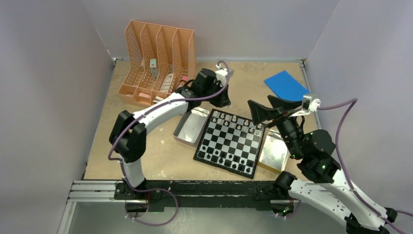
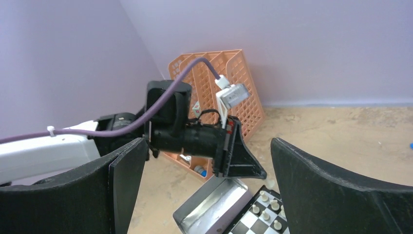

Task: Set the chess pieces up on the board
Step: Place the chess piece on the chessboard.

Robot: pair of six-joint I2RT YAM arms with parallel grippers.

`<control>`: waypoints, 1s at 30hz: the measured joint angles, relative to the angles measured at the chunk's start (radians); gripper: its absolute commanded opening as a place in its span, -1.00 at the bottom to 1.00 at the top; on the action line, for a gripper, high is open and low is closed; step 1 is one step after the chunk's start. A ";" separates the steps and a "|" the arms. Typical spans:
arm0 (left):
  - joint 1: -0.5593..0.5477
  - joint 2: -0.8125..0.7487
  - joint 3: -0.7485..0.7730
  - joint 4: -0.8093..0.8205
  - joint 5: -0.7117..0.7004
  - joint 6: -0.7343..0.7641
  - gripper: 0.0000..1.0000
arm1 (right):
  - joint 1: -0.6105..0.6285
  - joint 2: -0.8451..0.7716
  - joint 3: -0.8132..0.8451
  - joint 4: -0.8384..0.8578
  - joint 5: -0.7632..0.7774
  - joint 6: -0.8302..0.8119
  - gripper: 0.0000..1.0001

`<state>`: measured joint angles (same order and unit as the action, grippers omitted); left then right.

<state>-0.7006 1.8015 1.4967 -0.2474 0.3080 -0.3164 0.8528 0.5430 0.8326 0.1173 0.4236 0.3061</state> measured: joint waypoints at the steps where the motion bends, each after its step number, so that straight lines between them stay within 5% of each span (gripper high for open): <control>1: -0.016 0.016 0.003 0.010 -0.019 0.007 -1.00 | 0.000 -0.011 0.000 -0.009 0.006 0.003 0.98; 11: -0.144 0.143 0.103 0.068 -0.160 0.083 -1.00 | 0.000 -0.101 0.000 -0.100 0.070 0.032 0.98; 30: -0.204 0.254 0.130 0.119 -0.219 0.127 -1.00 | 0.000 -0.160 0.000 -0.136 0.118 0.029 0.98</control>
<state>-0.9051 2.0552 1.6268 -0.1287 0.0887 -0.1894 0.8524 0.3832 0.8330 -0.0185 0.5415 0.3355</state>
